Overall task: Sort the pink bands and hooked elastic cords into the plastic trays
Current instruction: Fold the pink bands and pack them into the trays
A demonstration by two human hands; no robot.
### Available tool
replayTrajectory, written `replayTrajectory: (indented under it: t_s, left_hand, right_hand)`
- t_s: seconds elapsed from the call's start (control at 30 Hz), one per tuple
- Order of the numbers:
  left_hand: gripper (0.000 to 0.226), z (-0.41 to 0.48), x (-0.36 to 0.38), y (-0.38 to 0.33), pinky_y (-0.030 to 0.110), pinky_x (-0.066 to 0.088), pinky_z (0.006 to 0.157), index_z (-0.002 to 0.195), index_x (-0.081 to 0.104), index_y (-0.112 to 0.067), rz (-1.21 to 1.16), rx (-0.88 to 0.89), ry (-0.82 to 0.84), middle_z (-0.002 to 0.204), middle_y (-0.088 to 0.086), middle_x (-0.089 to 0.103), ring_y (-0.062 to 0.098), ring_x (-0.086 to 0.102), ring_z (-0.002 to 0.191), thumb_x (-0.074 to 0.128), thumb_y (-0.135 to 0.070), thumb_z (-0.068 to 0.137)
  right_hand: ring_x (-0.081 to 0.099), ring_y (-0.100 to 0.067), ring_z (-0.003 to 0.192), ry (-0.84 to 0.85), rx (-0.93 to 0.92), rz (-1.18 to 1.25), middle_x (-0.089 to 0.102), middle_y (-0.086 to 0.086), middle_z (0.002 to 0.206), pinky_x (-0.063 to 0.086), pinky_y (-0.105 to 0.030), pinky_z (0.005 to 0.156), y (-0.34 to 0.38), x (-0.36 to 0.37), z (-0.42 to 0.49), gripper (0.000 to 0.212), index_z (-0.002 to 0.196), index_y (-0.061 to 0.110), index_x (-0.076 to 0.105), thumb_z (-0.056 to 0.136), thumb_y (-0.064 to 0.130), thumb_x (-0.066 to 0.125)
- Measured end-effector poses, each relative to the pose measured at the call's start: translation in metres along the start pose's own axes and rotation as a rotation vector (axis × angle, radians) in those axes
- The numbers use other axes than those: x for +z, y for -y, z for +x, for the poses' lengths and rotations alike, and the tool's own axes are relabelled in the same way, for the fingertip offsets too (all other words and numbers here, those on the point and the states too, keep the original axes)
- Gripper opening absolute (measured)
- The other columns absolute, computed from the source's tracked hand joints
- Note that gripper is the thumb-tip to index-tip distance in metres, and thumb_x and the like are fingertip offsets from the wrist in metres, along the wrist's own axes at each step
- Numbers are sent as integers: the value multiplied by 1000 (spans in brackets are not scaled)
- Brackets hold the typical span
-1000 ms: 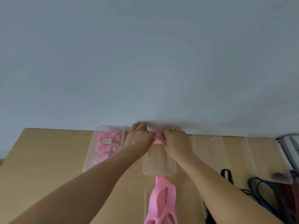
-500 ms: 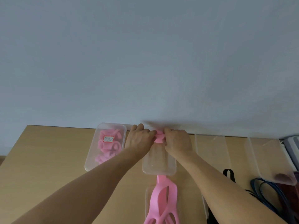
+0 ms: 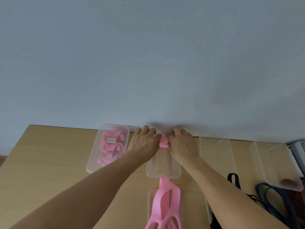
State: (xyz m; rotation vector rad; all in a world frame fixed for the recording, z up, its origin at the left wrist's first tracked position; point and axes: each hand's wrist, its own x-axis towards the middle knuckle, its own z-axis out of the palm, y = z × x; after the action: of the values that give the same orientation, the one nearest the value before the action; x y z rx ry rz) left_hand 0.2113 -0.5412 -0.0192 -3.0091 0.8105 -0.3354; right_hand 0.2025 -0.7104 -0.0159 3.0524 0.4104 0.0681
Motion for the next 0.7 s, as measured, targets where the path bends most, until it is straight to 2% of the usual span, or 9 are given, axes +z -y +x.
replayTrajectory:
  t_s: [0.07,0.13,0.27,0.43,0.6,0.7]
  left_hand:
    - [28,-3,1,0,36,45,69,102,76,-20,-5,13,-86,95,1,67,27,61,84,57,-26,82]
    - [35,-5,-1,-1,36,43,73,107,74,-17,-25,42,-146,96,2,67,27,61,85,52,-22,81]
    - [32,-8,-1,-2,37,51,74,102,75,-11,-86,121,-126,97,4,69,28,64,86,69,-12,70]
    - [37,-20,0,2,37,54,83,110,73,-8,-64,134,-65,115,6,69,28,66,98,70,-19,74]
    - [46,-22,-3,2,42,53,89,114,73,-12,-45,73,19,124,3,67,28,65,107,80,-23,70]
    - [48,-19,-6,-2,46,52,92,118,71,-15,-12,28,90,128,1,66,30,64,111,79,-27,72]
  right_hand:
    - [61,-24,81,-78,2,-11,62,-1,93,47,-34,67,0,0,-4,23,98,19,70,77,21,76]
    - [62,-24,74,-156,0,36,65,0,84,47,-34,63,1,1,-5,27,93,19,71,69,20,83]
    - [61,-25,69,-218,-10,94,66,1,76,49,-36,60,1,1,-6,25,81,17,71,63,17,88]
    - [61,-25,78,-211,-14,123,70,4,85,49,-37,65,0,2,-12,21,89,20,75,72,27,83]
    - [62,-26,79,-183,-1,124,73,8,92,50,-37,64,-7,3,-18,31,100,23,77,71,15,83]
    - [58,-28,87,-117,66,179,72,6,96,45,-36,71,-5,1,-11,22,101,24,75,82,15,72]
